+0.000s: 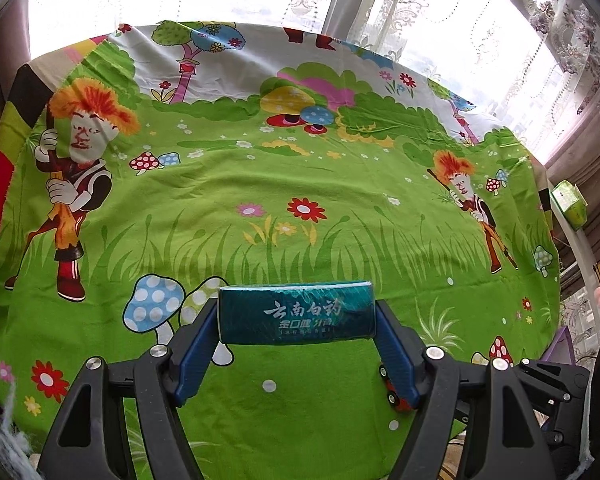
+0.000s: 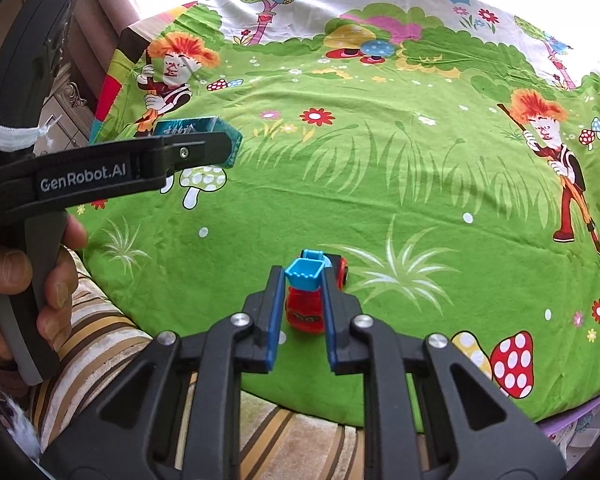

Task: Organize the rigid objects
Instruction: 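Carry the toy car and teal box over the purple box and open both tools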

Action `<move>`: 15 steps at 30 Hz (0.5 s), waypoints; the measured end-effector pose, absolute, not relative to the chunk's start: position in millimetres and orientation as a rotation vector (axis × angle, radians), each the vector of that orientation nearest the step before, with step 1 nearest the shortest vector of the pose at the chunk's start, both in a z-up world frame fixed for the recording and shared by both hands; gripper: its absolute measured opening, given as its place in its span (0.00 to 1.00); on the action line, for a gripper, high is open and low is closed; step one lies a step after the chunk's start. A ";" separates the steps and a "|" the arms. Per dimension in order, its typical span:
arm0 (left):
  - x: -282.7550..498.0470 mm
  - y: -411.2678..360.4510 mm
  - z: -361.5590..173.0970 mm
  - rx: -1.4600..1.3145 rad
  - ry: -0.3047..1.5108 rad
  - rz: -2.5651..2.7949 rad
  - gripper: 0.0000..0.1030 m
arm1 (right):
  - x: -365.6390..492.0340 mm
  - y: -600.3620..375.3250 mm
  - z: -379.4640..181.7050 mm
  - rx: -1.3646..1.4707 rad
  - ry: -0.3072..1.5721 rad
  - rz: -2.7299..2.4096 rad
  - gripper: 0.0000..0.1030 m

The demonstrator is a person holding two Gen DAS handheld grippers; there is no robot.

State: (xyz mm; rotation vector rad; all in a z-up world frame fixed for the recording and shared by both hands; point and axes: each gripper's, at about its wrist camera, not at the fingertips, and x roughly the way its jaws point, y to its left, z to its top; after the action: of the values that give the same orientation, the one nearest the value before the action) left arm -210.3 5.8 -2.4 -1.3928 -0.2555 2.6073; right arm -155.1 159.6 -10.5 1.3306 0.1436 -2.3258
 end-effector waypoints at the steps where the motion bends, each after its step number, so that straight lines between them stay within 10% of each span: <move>1: -207.7 5.6 -1.3 -1.389 -0.261 2.607 0.72 | -153.7 161.7 -7.4 1.322 0.141 -2.335 0.19; 15: -176.3 16.6 12.3 -1.329 -0.282 2.586 0.72 | -127.7 212.6 30.2 1.252 0.032 -2.445 0.19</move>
State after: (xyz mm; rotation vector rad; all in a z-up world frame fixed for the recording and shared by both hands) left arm -176.3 16.6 12.3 -1.3292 -0.2824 2.5862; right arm -127.7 212.6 30.2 1.2516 0.0320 -2.4455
